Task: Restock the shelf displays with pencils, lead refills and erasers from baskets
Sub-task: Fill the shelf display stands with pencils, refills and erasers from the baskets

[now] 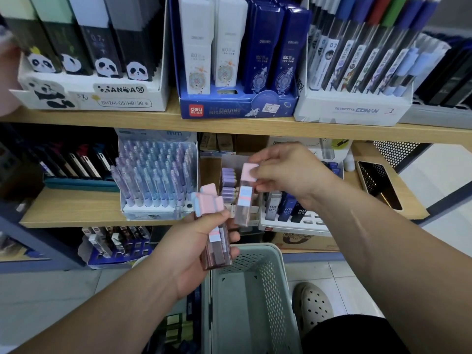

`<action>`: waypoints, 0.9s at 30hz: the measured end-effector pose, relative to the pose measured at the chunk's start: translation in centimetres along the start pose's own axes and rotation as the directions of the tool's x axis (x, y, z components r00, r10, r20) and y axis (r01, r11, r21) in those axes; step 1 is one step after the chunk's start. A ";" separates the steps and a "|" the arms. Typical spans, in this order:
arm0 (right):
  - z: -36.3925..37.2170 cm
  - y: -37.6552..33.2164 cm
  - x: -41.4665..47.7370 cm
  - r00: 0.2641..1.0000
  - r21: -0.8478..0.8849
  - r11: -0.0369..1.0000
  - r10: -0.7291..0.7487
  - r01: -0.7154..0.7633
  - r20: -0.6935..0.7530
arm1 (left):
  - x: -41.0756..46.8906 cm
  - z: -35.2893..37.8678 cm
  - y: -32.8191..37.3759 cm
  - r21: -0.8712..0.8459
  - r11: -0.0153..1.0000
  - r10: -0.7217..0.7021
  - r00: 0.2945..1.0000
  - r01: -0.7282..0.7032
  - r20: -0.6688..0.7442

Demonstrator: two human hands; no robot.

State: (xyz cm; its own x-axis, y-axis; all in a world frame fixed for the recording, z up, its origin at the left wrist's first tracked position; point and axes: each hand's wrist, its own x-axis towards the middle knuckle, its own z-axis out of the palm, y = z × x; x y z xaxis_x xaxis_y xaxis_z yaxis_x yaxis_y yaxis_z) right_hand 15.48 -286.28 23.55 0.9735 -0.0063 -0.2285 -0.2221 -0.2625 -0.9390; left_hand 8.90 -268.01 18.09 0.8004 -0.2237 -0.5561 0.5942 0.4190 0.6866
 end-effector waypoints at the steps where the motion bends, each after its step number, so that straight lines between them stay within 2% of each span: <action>1: -0.6 -0.1 0.2 0.999 -0.033 0.999 -0.020 0.019 -0.030 | 0.1 -0.1 0.1 -0.004 1.000 -0.002 1.000 0.002 -0.015; 5: -2.1 0.9 1.0 0.965 -0.257 0.959 -0.176 0.123 -0.196 | 0.3 -0.5 0.2 -0.014 1.000 0.005 0.998 -0.006 -0.065; 8: -1.8 1.4 1.2 0.921 -0.473 0.854 -0.340 0.216 -0.192 | 0.3 -0.7 0.3 -0.012 1.000 -0.011 0.997 0.010 -0.075; 12: -1.4 2.0 2.2 0.881 -0.505 0.820 -0.421 0.268 -0.216 | 0.2 -0.6 0.6 -0.056 0.998 -0.042 0.998 0.039 -0.045; 17: -0.8 2.9 3.0 0.868 -0.520 0.785 -0.473 0.337 -0.152 | 0.2 -0.9 0.7 -0.104 0.993 -0.057 0.998 0.057 -0.003; 21: 0.0 4.4 3.5 0.871 -0.632 0.684 -0.491 0.365 -0.027 | 0.3 -1.0 0.7 -0.093 0.994 -0.056 0.998 0.055 -0.005; 27: 0.3 4.8 3.9 0.904 -0.730 0.596 -0.422 0.334 0.070 | 0.3 -1.0 0.7 -0.088 0.994 -0.058 0.998 0.057 -0.015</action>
State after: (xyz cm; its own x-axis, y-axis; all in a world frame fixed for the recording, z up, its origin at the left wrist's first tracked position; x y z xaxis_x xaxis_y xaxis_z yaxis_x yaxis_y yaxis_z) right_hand 18.24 -287.26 18.05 0.9701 0.1721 0.1713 0.2323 -0.8630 -0.4487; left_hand 9.49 -266.89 17.95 0.7632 -0.2344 -0.6022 0.6292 0.4817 0.6099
